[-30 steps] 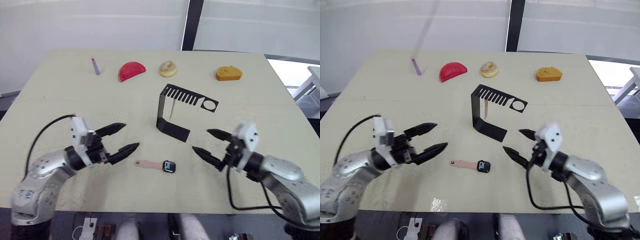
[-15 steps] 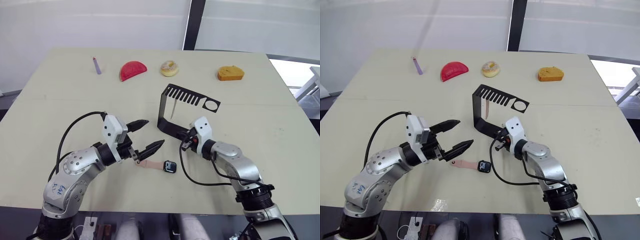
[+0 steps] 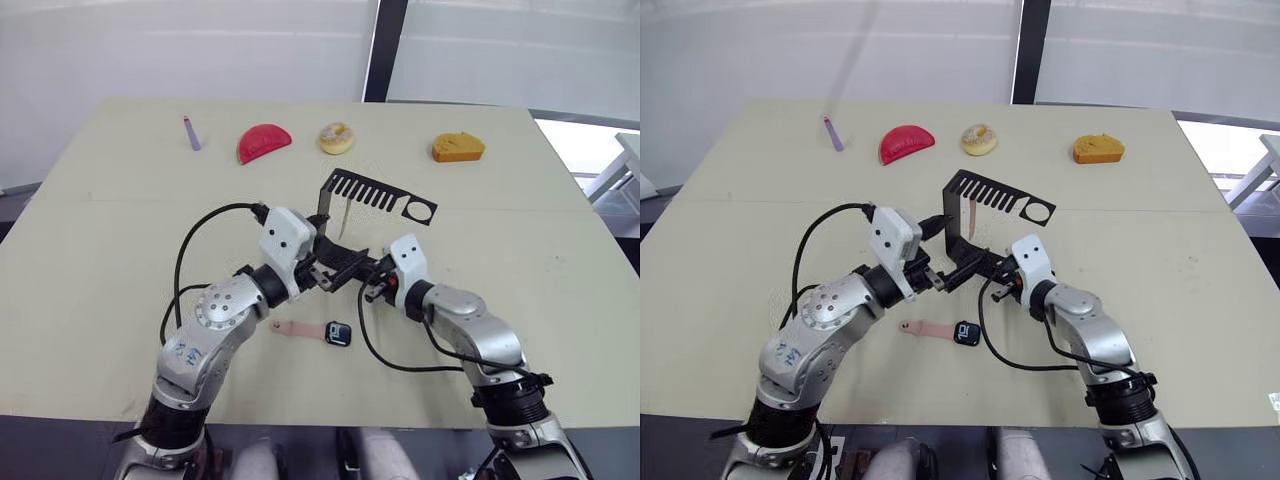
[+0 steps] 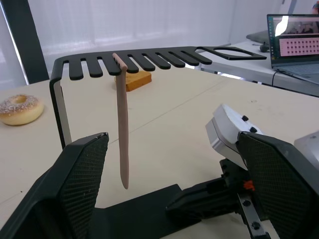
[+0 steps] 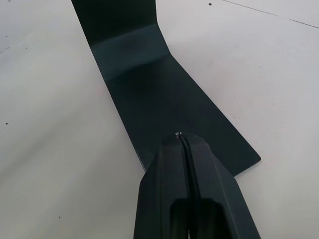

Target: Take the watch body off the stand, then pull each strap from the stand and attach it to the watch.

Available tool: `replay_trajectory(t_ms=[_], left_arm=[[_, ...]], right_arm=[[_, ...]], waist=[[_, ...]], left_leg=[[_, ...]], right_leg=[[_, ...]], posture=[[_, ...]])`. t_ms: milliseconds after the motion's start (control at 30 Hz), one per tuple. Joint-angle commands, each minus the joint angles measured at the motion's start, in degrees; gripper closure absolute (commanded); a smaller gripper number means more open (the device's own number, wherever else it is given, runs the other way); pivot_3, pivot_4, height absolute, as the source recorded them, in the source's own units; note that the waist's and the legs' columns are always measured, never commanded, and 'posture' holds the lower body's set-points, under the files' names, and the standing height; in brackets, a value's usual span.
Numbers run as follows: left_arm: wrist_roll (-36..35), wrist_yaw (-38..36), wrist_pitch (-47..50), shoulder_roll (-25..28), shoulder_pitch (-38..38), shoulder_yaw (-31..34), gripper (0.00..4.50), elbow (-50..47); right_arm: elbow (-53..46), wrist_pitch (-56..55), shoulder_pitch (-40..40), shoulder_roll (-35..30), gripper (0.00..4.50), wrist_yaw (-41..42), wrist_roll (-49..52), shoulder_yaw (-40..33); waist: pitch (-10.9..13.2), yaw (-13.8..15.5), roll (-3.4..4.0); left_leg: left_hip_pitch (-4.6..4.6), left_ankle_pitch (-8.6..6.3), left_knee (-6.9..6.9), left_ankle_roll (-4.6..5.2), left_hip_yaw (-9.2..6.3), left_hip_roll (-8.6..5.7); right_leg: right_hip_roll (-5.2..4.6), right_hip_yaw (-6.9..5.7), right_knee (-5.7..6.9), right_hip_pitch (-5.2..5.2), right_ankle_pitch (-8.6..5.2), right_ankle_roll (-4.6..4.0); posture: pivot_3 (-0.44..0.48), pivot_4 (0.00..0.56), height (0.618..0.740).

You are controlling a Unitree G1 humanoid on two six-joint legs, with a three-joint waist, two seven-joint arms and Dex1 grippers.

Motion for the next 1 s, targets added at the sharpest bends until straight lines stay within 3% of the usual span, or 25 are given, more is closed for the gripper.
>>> replay_trajectory(t_ms=[33,300,833,933,1000], left_arm=[[4.06,3.08,-1.71,-1.60,-0.74,-1.29,0.00,1.00],[9.05,3.74,-8.45,-5.88,-0.66,-4.07,0.00,8.62],[14.67,5.79,-15.82,-12.42,-4.38,-3.65,0.00,19.80],[14.80,5.49,-16.70,-12.92,-4.48,-3.46,0.90,20.41],[14.99,5.44,-17.08,-13.03,-4.25,-3.55,1.89,20.40]], right_arm=[[0.83,3.11,1.62,0.17,4.46,-1.04,-0.88,0.66],[0.27,3.85,1.46,0.25,4.46,-1.24,-0.90,0.42],[-1.72,5.32,2.21,0.21,4.46,-1.48,-0.87,0.06],[-1.73,5.41,2.03,0.35,4.50,-1.62,-0.89,-0.01],[-1.79,5.42,2.08,0.50,4.50,-1.79,-0.86,-0.13]], waist=[[-0.03,0.03,0.01],[-0.06,0.09,0.00],[-0.06,0.12,0.00],[-0.06,0.11,0.00],[-0.06,0.12,0.00]], left_leg=[[0.00,0.00,0.00,0.00,0.00,0.00],[-0.01,0.00,0.00,0.01,0.00,0.00],[-0.02,0.00,-0.01,0.02,0.00,-0.01],[-0.01,0.00,-0.02,0.02,0.00,0.00],[-0.02,0.00,-0.02,0.02,0.00,0.00]], right_leg=[[0.00,0.00,0.00,0.00,0.00,0.00],[0.00,-0.01,-0.02,0.00,0.00,0.00],[-0.01,-0.02,-0.04,0.00,0.00,0.00],[0.00,-0.02,-0.03,0.00,0.00,0.00],[-0.01,-0.02,-0.04,0.00,0.00,0.00]], posture=[[0.000,0.150,0.737],[0.000,0.150,0.737],[0.000,0.150,0.737],[0.000,0.150,0.737],[0.000,0.150,0.737]])
